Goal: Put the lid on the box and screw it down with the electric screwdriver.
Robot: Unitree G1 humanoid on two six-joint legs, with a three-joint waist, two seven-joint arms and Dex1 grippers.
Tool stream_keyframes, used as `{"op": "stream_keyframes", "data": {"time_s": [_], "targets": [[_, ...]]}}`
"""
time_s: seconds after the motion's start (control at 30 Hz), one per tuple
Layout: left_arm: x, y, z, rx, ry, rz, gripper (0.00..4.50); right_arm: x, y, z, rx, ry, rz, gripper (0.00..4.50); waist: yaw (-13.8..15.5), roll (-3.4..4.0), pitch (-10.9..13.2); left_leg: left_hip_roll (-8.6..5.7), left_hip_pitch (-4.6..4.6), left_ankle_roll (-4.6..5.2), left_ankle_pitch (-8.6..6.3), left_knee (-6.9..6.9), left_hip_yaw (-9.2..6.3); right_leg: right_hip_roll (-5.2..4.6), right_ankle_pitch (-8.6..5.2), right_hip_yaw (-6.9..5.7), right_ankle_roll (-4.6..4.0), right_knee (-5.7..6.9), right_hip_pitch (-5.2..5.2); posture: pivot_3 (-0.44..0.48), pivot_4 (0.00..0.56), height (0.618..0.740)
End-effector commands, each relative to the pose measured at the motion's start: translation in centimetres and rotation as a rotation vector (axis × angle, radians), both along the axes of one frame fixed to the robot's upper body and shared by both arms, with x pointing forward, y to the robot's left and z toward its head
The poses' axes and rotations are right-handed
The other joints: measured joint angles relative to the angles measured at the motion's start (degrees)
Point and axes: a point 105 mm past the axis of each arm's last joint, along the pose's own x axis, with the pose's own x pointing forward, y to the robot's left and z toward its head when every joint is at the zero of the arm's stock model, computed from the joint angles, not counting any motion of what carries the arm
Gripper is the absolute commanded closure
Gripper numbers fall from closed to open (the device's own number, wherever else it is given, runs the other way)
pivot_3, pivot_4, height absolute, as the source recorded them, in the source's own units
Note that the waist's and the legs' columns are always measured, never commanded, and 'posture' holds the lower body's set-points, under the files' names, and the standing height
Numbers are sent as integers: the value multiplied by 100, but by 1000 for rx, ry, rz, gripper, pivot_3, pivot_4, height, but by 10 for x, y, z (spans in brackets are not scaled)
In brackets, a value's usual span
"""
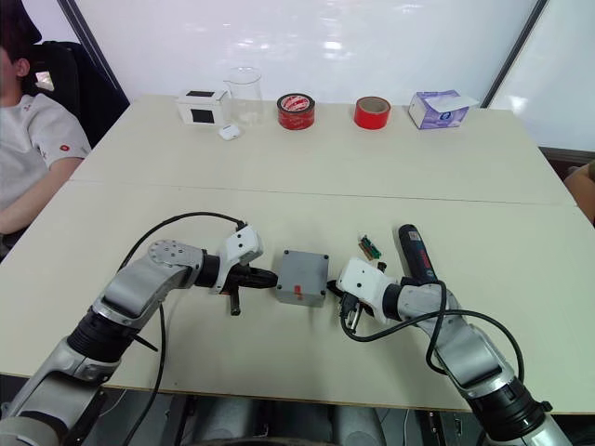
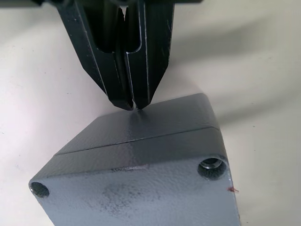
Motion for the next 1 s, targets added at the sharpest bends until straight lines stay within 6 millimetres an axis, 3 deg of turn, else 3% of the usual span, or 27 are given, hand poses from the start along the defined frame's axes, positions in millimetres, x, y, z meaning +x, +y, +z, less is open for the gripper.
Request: {"op": "stream_keyframes", "data": {"time_s": [0.03, 0.23, 0.37, 0.5, 0.6, 0.7, 0.87, 1.0], "targets": [[6, 10, 31, -70, -48, 21, 4500, -5, -14, 27, 30, -60, -21, 4455, -2, 1, 2, 1, 0, 0, 0, 0, 0, 0, 0, 0, 0, 0, 0, 0, 150, 740], [3, 16, 83, -224, -32, -8, 4500, -16, -46, 63, 222, -23, -205, 4455, 3, 3, 8, 4, -2, 0, 0, 0, -7, 0, 1, -3, 1, 1, 2, 0, 150, 740], [-8, 6, 97, -205, -62, -120, 4500, -19, -68, 67, 276, -5, -337, 4455, -1, 3, 8, 4, -1, 0, 0, 0, -7, -1, 1, -2, 1, -1, 5, 0, 150, 740], [-24, -18, 100, -181, -101, -284, 4500, -25, -83, 50, 225, 29, -405, 3409, 6, 4, 8, -1, -1, 0, 0, 0, -5, -1, 0, -2, 0, -1, 4, 0, 150, 740], [-33, -25, 98, -164, -108, -349, 4500, -26, -85, 47, 225, 40, -418, 2093, -17, 4, 9, -5, 0, 0, 0, 0, -2, 0, 0, -1, -1, -2, 4, 0, 150, 740], [-37, -28, 95, -141, -121, -387, 4500, -31, -83, 40, 203, 87, -393, 1100, -32, 8, 11, -4, 2, 0, 0, 0, 0, 5, 0, 3, -1, -1, 2, 0, 150, 740], [-39, -28, 87, -112, -128, -397, 4500, -29, -83, 32, 168, 97, -400, 1100, -13, 9, 13, -4, 1, 0, 0, -3, -1, 7, -1, 1, -1, -1, 1, 0, 150, 740], [-40, -27, 84, -104, -132, -392, 4500, -22, -86, 29, 160, 75, -420, 2136, -5, 10, 13, -4, 1, 0, 0, -3, -1, 5, -1, 1, -1, -2, 1, 0, 150, 740]]}}
